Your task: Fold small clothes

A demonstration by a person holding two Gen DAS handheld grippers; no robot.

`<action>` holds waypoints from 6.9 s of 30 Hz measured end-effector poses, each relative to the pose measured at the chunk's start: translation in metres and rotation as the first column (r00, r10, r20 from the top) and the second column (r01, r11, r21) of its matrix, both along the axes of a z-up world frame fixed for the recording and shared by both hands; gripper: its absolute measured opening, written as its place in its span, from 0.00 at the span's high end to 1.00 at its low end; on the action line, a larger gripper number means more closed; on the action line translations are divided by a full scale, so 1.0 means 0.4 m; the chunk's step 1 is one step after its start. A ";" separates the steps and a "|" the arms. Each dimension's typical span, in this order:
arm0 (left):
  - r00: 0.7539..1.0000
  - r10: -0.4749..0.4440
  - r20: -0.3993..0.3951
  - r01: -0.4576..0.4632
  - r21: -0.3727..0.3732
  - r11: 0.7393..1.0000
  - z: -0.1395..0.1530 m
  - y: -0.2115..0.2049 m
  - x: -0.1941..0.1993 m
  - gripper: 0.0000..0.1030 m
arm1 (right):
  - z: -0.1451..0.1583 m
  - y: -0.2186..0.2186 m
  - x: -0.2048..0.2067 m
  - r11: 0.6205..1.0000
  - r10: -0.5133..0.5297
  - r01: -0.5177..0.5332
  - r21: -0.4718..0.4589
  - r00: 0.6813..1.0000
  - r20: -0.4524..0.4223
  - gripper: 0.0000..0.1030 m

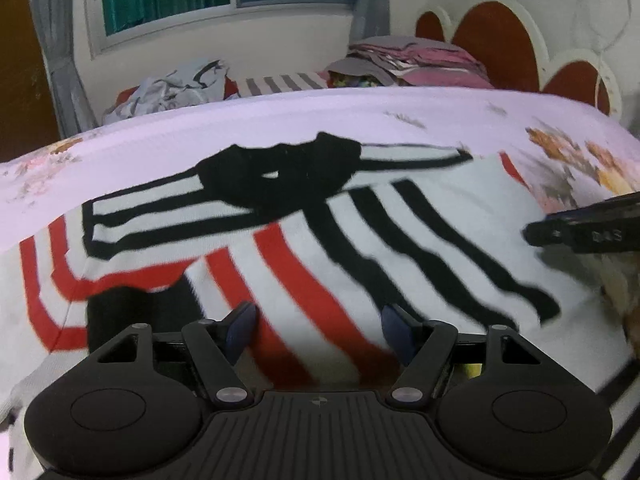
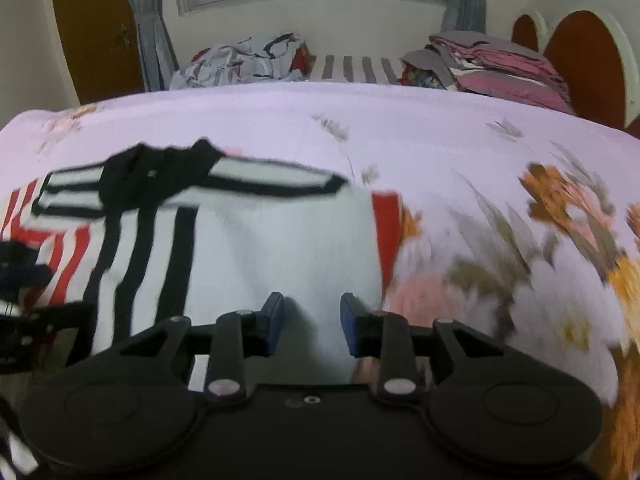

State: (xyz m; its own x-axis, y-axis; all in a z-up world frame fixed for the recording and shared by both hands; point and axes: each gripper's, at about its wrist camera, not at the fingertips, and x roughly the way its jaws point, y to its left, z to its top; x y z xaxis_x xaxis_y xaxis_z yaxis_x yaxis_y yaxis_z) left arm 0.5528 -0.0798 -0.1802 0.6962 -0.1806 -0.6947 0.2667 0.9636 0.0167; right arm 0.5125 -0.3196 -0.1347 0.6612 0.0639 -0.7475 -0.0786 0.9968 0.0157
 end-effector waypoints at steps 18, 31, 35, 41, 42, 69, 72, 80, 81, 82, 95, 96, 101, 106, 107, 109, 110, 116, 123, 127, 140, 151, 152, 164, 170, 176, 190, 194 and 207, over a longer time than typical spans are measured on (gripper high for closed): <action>0.976 0.216 -0.024 -0.218 -0.079 0.973 -0.008 0.273 -0.022 0.33 | 0.024 0.037 -0.159 0.995 -0.100 0.100 0.000 0.995 0.025 0.71; 0.939 0.341 -0.034 -0.341 -0.184 0.922 0.028 0.463 -0.090 0.32 | 0.067 0.064 -0.200 0.974 -0.213 0.208 0.088 0.975 0.063 0.68; 0.889 0.456 -0.033 -0.450 -0.243 0.859 0.035 0.640 -0.164 0.27 | 0.063 0.100 -0.181 0.980 -0.176 0.171 0.104 0.984 0.036 0.67; 0.676 0.724 -0.136 -0.713 -0.367 0.597 -0.013 0.958 -0.281 0.27 | 0.049 0.168 -0.134 0.983 -0.149 0.148 0.108 0.989 0.009 0.67; 0.652 0.743 -0.151 -0.730 -0.389 0.562 -0.025 1.001 -0.293 0.27 | 0.049 0.177 -0.129 0.982 -0.152 0.150 0.115 0.988 0.007 0.67; 0.907 0.416 0.070 -0.347 -0.436 0.830 0.118 0.705 0.053 0.96 | 0.070 0.142 -0.118 0.928 -0.295 0.285 0.240 0.955 0.007 0.64; 0.948 0.311 0.071 -0.258 -0.400 0.880 0.129 0.566 0.096 0.96 | 0.076 0.125 -0.127 0.921 -0.308 0.295 0.254 0.951 0.013 0.64; 0.996 0.061 0.071 -0.045 -0.211 0.976 0.127 0.218 0.148 0.96 | 0.083 0.080 -0.158 0.897 -0.341 0.321 0.304 0.940 0.015 0.64; 0.997 0.043 0.067 -0.030 -0.188 0.982 0.129 0.188 0.125 0.96 | 0.084 0.072 -0.164 0.895 -0.346 0.325 0.306 0.938 0.017 0.64; 0.998 0.022 0.052 -0.013 -0.175 0.984 0.125 0.156 0.129 0.96 | 0.083 0.062 -0.170 0.889 -0.356 0.334 0.314 0.934 0.014 0.64; 0.980 -0.197 -0.008 0.189 -0.241 0.952 0.057 0.021 0.024 0.19 | 0.093 0.003 -0.203 0.871 -0.371 0.350 0.345 0.929 -0.007 0.57; 0.986 -0.168 0.017 0.167 -0.246 0.955 0.071 0.046 0.008 0.19 | 0.094 0.008 -0.199 0.874 -0.361 0.341 0.346 0.933 -0.006 0.57; 0.993 0.065 0.099 -0.042 -0.215 0.976 0.111 0.254 -0.081 0.19 | 0.081 0.054 -0.155 0.886 -0.292 0.278 0.371 0.956 -0.022 0.57; 0.955 0.260 0.145 -0.249 -0.092 0.964 0.114 0.489 -0.168 0.19 | 0.046 0.111 -0.096 0.895 -0.233 0.232 0.380 0.971 -0.044 0.57; 0.954 0.270 0.132 -0.261 -0.084 0.962 0.108 0.511 -0.176 0.19 | 0.038 0.118 -0.085 0.895 -0.227 0.229 0.384 0.973 -0.050 0.57; 0.953 0.286 0.106 -0.278 -0.084 0.957 0.096 0.548 -0.203 0.20 | 0.015 0.135 -0.058 0.893 -0.218 0.229 0.386 0.973 -0.073 0.57; 0.956 0.277 0.091 -0.270 -0.084 0.959 0.090 0.548 -0.208 0.22 | 0.005 0.144 -0.045 0.895 -0.211 0.227 0.384 0.974 -0.085 0.57; 0.974 0.225 0.022 -0.225 0.018 0.974 0.017 0.497 -0.158 0.45 | -0.013 0.220 -0.003 0.946 -0.149 0.165 0.280 0.986 -0.078 0.78; 0.975 0.223 -0.008 -0.223 -0.013 0.975 0.008 0.501 -0.112 0.69 | 0.104 0.227 -0.035 0.979 -0.133 0.114 0.167 0.985 0.111 0.97; 0.975 0.223 -0.017 -0.223 -0.031 0.974 -0.006 0.509 -0.102 0.72 | 0.109 0.195 -0.055 0.989 -0.123 0.113 0.099 0.986 0.110 0.98; 0.980 0.187 -0.065 -0.193 -0.099 0.976 0.038 0.547 -0.118 0.72 | 0.016 0.165 -0.051 0.979 -0.189 0.190 0.073 0.982 -0.022 0.93; 0.990 0.110 -0.084 -0.118 -0.094 0.989 0.006 0.450 -0.051 0.34 | 0.002 0.270 -0.002 0.995 -0.088 0.085 -0.048 0.993 -0.074 0.87; 0.994 0.084 -0.066 -0.087 -0.046 0.995 0.002 0.434 -0.054 0.34 | -0.004 0.273 -0.011 0.995 -0.076 0.072 -0.065 0.995 -0.059 0.87; 0.991 0.091 -0.096 -0.100 -0.090 0.991 0.025 0.492 0.235 0.34 | 0.005 0.229 0.152 0.998 -0.055 0.054 -0.037 0.998 -0.026 0.81; 0.990 0.115 -0.080 -0.122 -0.084 0.989 0.022 0.508 0.298 0.34 | 0.005 0.210 0.203 0.994 -0.104 0.103 -0.043 0.994 -0.045 0.81; 0.999 0.014 0.038 -0.009 -0.130 0.992 0.064 0.364 0.151 0.34 | 0.042 0.358 0.150 0.994 0.068 -0.070 0.082 0.997 0.023 0.75; 0.999 0.053 -0.001 -0.053 -0.013 0.998 -0.015 0.420 0.068 0.34 | -0.012 0.272 0.108 0.999 -0.025 0.024 -0.029 0.998 -0.054 0.75; 0.997 0.065 0.038 -0.061 -0.108 0.992 0.057 0.397 0.036 0.34 | 0.045 0.304 0.057 1.000 -0.010 0.010 -0.011 1.000 0.009 0.73; 0.988 0.157 -0.014 -0.157 -0.046 0.986 -0.008 0.416 -0.055 0.34 | 0.003 0.284 -0.027 0.997 -0.069 0.068 -0.024 0.997 -0.046 0.77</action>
